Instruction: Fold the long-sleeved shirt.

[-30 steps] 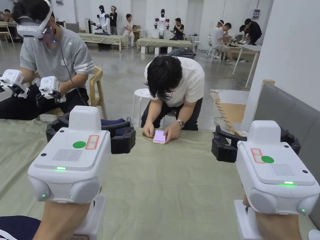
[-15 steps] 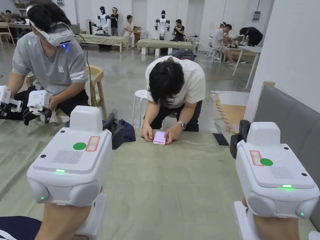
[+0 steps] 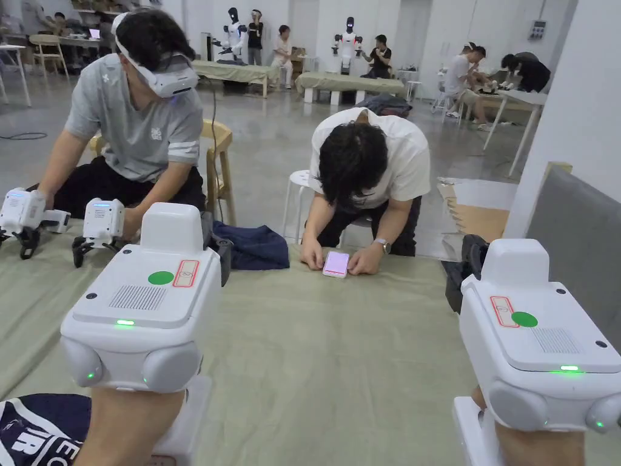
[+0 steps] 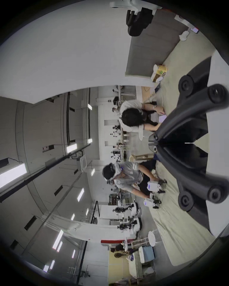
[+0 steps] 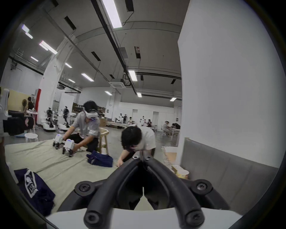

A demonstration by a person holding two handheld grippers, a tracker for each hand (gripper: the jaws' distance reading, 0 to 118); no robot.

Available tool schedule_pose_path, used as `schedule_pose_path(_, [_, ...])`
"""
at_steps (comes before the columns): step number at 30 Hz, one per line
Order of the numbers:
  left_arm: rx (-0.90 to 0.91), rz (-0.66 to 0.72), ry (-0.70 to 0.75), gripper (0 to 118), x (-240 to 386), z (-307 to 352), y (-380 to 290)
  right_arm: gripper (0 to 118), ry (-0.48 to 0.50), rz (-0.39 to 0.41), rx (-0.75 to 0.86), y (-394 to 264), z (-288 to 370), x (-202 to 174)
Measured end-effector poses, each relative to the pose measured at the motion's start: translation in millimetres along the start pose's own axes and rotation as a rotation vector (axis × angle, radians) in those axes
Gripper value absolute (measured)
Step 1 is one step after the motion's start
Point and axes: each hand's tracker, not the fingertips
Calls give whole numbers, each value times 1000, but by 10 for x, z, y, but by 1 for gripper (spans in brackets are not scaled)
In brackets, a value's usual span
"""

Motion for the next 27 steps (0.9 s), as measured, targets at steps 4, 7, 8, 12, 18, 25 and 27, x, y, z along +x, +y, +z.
schedule_pose_path(4, [-42, -3, 150, 3, -510, 182, -106, 0, 157, -7, 16, 29, -39, -597])
schedule_pose_path(7, [-81, 8, 265, 3, -938, 405, -193, 0, 304, -16, 11, 16, -46, -1150])
schedule_pose_path(8, [-99, 4, 299, 3, -1093, 447, -226, 0, 354, -21, 13, 2, -34, -1338])
schedule_pose_path(12, [-149, 28, 416, 3, -1550, 641, -303, 0, 506, -38, -1, -30, 42, -1914])
schedule_pose_path(18, [-219, 40, 467, 3, -1781, 702, -563, 0, 579, -41, -27, -118, 115, -2289])
schedule_pose_path(25, [-576, 185, 436, 3, -1806, 414, -1762, 0, 587, -12, -98, -398, 116, -2348])
schedule_pose_path(27, [-637, 194, 454, 5, -1821, 379, -2029, 0, 590, 7, -115, -489, 113, -2398])
